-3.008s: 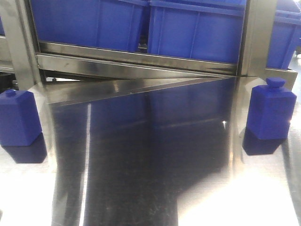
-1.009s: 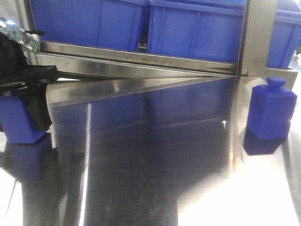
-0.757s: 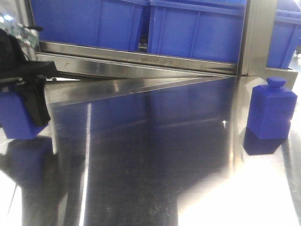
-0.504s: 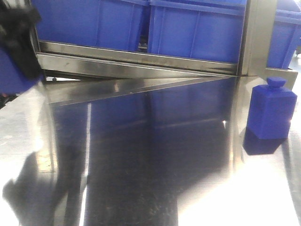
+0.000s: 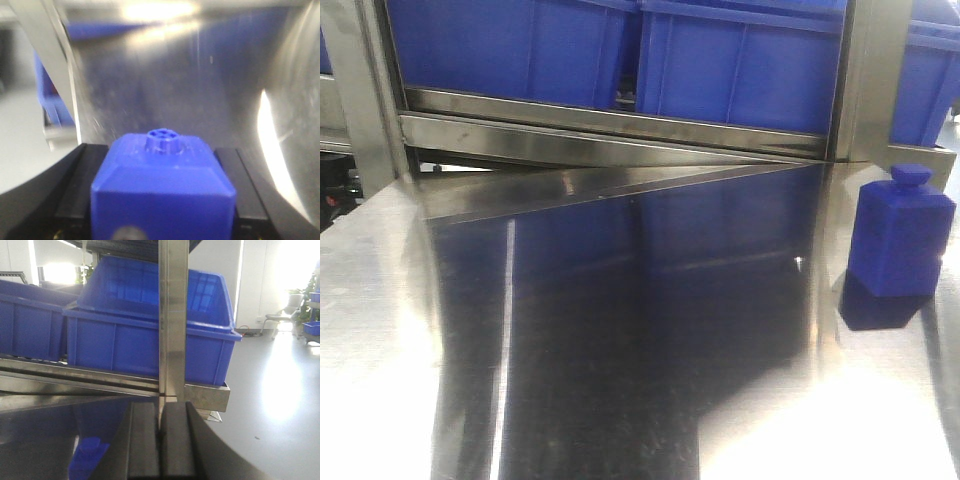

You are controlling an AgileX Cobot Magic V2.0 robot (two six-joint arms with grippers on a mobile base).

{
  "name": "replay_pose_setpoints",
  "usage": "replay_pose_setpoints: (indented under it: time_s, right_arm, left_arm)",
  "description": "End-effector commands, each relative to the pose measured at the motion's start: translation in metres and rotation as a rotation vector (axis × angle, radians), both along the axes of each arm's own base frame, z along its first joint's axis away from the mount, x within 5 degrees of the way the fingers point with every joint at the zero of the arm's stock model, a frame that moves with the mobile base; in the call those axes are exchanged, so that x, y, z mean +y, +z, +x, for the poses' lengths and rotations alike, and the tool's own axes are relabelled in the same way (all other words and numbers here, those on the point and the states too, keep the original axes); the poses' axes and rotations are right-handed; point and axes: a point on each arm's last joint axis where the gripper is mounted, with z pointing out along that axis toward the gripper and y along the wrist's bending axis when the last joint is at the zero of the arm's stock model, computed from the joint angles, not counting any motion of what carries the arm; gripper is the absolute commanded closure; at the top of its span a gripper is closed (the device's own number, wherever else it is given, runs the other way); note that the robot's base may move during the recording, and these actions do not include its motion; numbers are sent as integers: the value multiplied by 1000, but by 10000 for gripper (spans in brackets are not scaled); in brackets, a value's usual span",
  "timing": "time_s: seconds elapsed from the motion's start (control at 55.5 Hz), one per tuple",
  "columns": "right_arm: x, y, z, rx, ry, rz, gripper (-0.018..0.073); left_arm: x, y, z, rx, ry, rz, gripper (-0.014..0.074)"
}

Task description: Pick and sort blue part to right shelf

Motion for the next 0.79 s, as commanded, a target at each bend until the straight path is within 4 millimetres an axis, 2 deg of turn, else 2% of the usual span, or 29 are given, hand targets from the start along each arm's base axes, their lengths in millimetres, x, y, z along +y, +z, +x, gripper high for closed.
replay_pose_setpoints:
  time_s: [0.0,0.144,0.234,0.414,0.504,0.63,0.684,0.775]
  right_arm:
    - [0,31,2,7,-1,-10,501]
    - [0,47,12,55,0,-12,501]
    - [1,48,16,69,0,-12,501]
    - [1,43,17,133,3,-15,501]
    - [1,45,17,182,5,-16,501]
    - [3,55,20,260,31,-4,501]
    - [7,65,25,308,75,-25,494]
    - [17,77,37,411,185,-90,400]
  left_arm:
    - [4,4,-14,-167,1,-41,155]
    - [3,-24,-17,-95,1,-41,166]
    - [2,-35,-12,-46,1,-36,198]
    - [0,-32,-6,-95,7,-65,261]
    - [-1,-30,-5,-111,9,-87,264]
    - [-1,-30,-5,-114,9,-87,264]
    - [-1,-30,-5,-116,9,-88,264]
    - [-1,-29,-4,-123,10,-90,264]
